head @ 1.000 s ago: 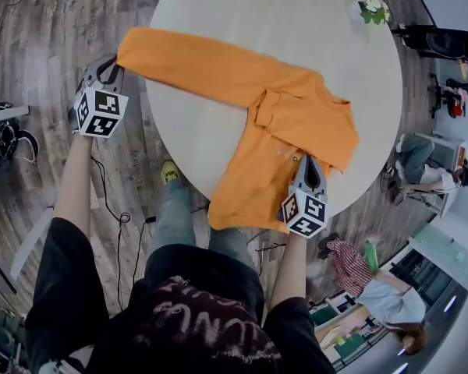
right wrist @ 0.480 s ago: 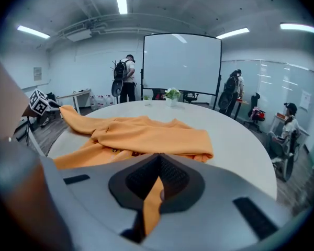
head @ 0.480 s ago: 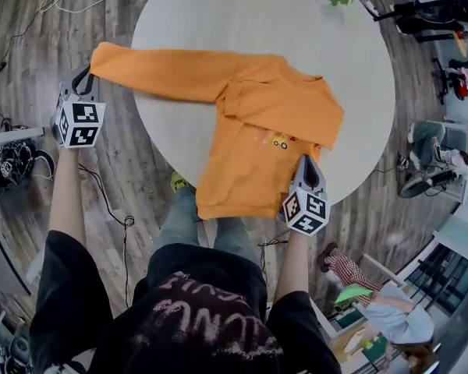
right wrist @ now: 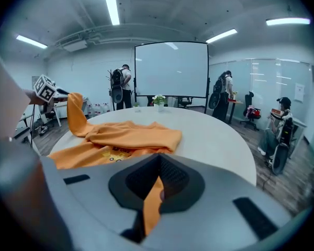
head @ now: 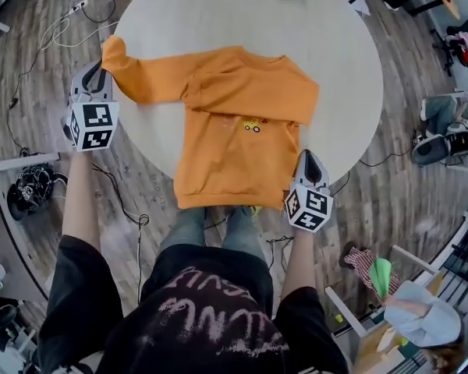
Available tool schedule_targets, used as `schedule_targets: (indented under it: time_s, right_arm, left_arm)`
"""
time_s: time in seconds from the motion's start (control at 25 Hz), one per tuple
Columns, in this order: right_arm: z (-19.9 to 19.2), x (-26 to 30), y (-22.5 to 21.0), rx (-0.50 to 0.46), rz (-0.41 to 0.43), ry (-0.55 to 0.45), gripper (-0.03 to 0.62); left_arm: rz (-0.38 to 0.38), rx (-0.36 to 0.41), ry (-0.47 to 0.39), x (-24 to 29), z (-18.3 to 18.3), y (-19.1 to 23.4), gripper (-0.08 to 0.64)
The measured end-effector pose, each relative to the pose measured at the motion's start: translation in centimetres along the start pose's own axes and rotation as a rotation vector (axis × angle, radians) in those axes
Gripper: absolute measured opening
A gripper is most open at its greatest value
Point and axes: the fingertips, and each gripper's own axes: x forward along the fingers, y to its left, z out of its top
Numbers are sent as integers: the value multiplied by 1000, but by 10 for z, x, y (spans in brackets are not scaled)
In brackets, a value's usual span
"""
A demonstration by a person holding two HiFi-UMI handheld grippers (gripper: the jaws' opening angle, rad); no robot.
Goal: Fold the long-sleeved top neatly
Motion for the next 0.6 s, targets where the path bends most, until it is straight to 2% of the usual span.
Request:
schedule_targets:
  time_s: [0.32, 0.6]
  right_arm:
    - [-25, -34, -61, 8, -22, -15, 5]
    - [-38, -55, -106, 26, -44, -16, 5]
  left_arm:
    - [-76, 61, -122, 3, 122, -95, 46]
    - [-150, 131, -175, 8, 198, -169, 46]
